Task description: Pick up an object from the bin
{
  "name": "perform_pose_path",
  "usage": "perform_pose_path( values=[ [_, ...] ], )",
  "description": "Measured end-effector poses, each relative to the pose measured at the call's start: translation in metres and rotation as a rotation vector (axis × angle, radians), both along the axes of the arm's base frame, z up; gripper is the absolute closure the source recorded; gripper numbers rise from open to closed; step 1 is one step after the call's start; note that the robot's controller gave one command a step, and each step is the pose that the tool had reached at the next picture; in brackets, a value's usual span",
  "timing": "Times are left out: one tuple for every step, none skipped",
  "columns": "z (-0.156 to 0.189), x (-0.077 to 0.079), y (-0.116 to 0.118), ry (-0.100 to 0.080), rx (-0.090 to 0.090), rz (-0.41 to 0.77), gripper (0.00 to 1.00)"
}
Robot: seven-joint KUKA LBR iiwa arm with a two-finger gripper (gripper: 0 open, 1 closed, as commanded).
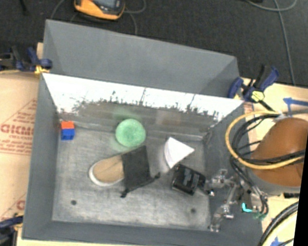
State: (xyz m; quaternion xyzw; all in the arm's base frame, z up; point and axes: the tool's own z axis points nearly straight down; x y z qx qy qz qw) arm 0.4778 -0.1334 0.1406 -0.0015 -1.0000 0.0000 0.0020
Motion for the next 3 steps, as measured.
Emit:
perform_pose_path(
  values=[
    [0.003,0.002,0.0,-0.007,-0.002,0.004,0.0],
    [-0.058,0.084,0.018,-0.017,-0.002,-0.092,0.0],
    [-0.04,0.08,0.038,-0.005,0.0,-0.147,0.0]
  ],
)
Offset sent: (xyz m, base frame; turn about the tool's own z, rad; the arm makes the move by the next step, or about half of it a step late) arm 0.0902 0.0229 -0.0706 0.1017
